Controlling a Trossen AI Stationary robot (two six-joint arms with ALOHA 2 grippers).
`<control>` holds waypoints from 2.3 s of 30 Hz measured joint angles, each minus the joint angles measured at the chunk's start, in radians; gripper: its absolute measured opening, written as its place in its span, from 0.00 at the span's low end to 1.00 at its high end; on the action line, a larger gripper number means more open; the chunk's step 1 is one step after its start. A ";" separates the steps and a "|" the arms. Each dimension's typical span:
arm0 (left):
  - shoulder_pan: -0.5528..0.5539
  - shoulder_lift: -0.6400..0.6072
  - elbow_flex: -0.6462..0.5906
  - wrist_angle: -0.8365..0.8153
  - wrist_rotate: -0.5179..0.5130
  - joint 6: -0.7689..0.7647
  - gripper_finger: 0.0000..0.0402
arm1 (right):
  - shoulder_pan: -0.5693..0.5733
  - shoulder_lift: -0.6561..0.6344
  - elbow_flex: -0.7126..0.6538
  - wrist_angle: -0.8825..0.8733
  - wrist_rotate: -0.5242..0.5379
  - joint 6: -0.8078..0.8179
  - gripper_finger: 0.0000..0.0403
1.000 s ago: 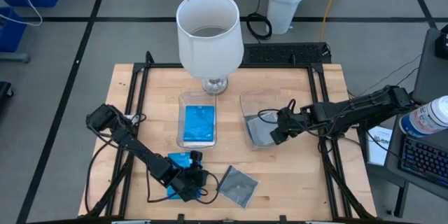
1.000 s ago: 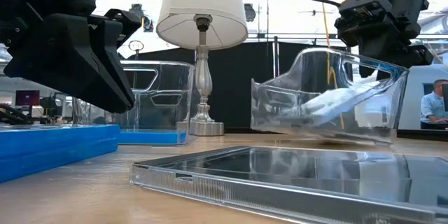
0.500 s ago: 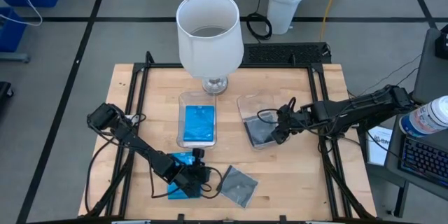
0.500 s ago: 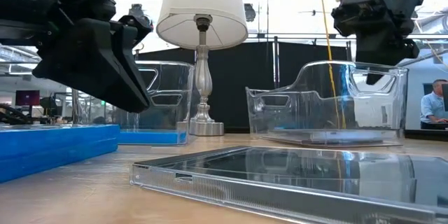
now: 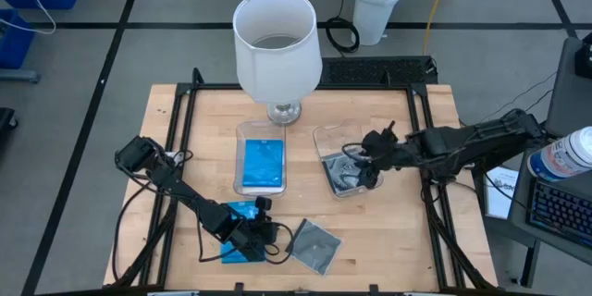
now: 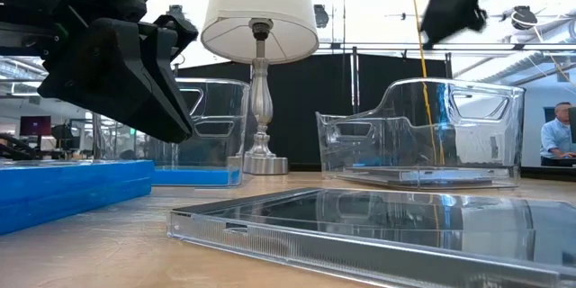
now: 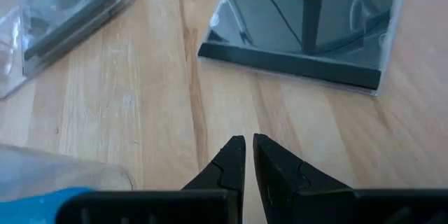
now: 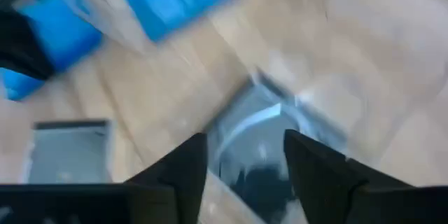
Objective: Pick & place jewel cases by type
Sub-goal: Put the blue CD case into the left transparent bin
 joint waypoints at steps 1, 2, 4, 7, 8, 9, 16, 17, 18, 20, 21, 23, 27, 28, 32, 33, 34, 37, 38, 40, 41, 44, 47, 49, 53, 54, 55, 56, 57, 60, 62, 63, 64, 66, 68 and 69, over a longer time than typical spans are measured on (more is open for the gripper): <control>0.000 0.000 0.000 0.007 0.000 0.008 0.10 | 0.026 0.000 0.020 0.015 0.032 -0.030 0.39; 0.000 0.000 0.000 0.012 0.001 0.018 0.10 | 0.056 0.000 0.040 0.036 0.061 -0.058 0.34; 0.000 0.000 0.000 0.027 0.008 0.043 0.10 | 0.117 -0.001 0.058 0.090 0.110 -0.110 0.23; -0.002 0.000 0.000 0.074 0.017 0.091 0.10 | 0.221 0.000 0.051 0.207 0.141 -0.184 0.05; -0.002 0.000 0.000 0.093 0.022 0.106 0.10 | 0.260 0.003 0.040 0.256 0.143 -0.209 0.03; -0.002 0.000 0.000 0.114 0.030 0.123 0.10 | 0.294 0.011 0.030 0.305 0.142 -0.231 0.02; -0.013 0.000 0.004 0.249 0.074 0.178 0.10 | 0.540 0.147 -0.045 0.703 0.115 -0.476 0.00; -0.019 0.000 0.008 0.249 0.072 0.181 0.10 | 0.568 0.178 -0.046 0.746 0.116 -0.509 0.00; -0.028 0.000 0.015 0.248 0.064 0.186 0.10 | 0.593 0.213 -0.046 0.789 0.137 -0.539 0.00; -0.052 0.000 0.034 0.244 0.047 0.194 0.10 | 0.636 0.289 -0.046 0.861 0.188 -0.593 0.00; -0.065 0.000 0.045 0.239 0.037 0.202 0.10 | 0.650 0.326 -0.046 0.890 0.212 -0.616 0.00; -0.095 0.000 0.065 0.237 0.013 0.221 0.10 | 0.669 0.400 -0.047 0.939 0.245 -0.652 0.00; -0.154 -0.002 0.098 0.225 -0.059 0.264 0.10 | 0.674 0.522 -0.047 1.052 0.315 -0.748 0.00; -0.168 -0.008 0.106 0.203 -0.080 0.264 0.10 | 0.670 0.549 -0.047 1.081 0.334 -0.780 0.00; -0.225 -0.043 0.143 0.074 -0.173 0.163 0.10 | 0.650 0.634 -0.048 1.211 0.346 -0.852 0.00; -0.242 -0.058 0.144 0.039 -0.200 0.133 0.10 | 0.644 0.649 -0.047 1.247 0.346 -0.870 0.00; -0.258 -0.072 0.144 0.005 -0.228 0.106 0.10 | 0.638 0.658 -0.047 1.267 0.344 -0.880 0.00; -0.308 -0.114 0.145 -0.121 -0.301 0.015 0.10 | 0.616 0.672 -0.048 1.350 0.342 -0.886 0.00; -0.327 -0.125 0.145 -0.174 -0.328 -0.029 0.10 | 0.606 0.672 -0.048 1.373 0.341 -0.884 0.00; -0.361 -0.144 0.145 -0.276 -0.365 -0.147 0.10 | 0.574 0.671 -0.047 1.392 0.312 -0.849 0.00; -0.379 -0.150 0.145 -0.328 -0.371 -0.211 0.10 | 0.554 0.672 -0.047 1.383 0.281 -0.824 0.00; -0.433 -0.152 0.145 -0.473 -0.371 -0.413 0.09 | 0.500 0.677 -0.047 1.348 0.184 -0.743 0.00; -0.481 -0.152 0.139 -0.583 -0.361 -0.615 0.03 | 0.464 0.715 -0.047 1.404 0.134 -0.729 0.00; -0.506 -0.152 0.126 -0.642 -0.352 -0.741 0.01 | 0.441 0.758 -0.045 1.484 0.099 -0.752 0.00; -0.544 -0.152 0.096 -0.716 -0.293 -0.968 0.03 | 0.389 0.853 0.022 1.535 0.010 -0.807 0.00; -0.547 -0.152 0.084 -0.730 -0.246 -1.024 0.02 | 0.377 0.874 0.051 1.530 -0.006 -0.817 0.00; -0.547 -0.151 0.072 -0.744 -0.197 -1.072 0.01 | 0.365 0.892 0.077 1.508 -0.026 -0.832 0.00; -0.545 -0.151 0.061 -0.753 -0.159 -1.105 0.01 | 0.353 0.915 0.111 1.486 -0.047 -0.847 0.00; -0.540 -0.151 0.048 -0.754 -0.127 -1.131 0.01 | 0.341 0.938 0.146 1.463 -0.074 -0.865 0.00; -0.520 -0.151 0.021 -0.760 -0.084 -1.166 0.03 | 0.311 0.989 0.227 1.361 -0.125 -0.902 0.00; -0.509 -0.151 0.004 -0.760 -0.049 -1.186 0.03 | 0.298 1.012 0.264 1.321 -0.128 -0.898 0.00; -0.502 -0.151 -0.005 -0.760 -0.023 -1.199 0.03 | 0.292 1.017 0.275 1.301 -0.128 -0.890 0.00; -0.494 -0.149 -0.015 -0.759 0.006 -1.218 0.02 | 0.286 1.021 0.281 1.297 -0.127 -0.881 0.00; -0.484 -0.147 -0.036 -0.760 0.044 -1.251 0.01 | 0.278 1.021 0.282 1.282 -0.121 -0.858 0.00; -0.476 -0.147 -0.053 -0.760 0.058 -1.274 0.02 | 0.273 1.021 0.281 1.277 -0.100 -0.844 0.00; -0.470 -0.147 -0.060 -0.759 0.056 -1.280 0.03 | 0.273 1.021 0.281 1.271 -0.092 -0.841 0.00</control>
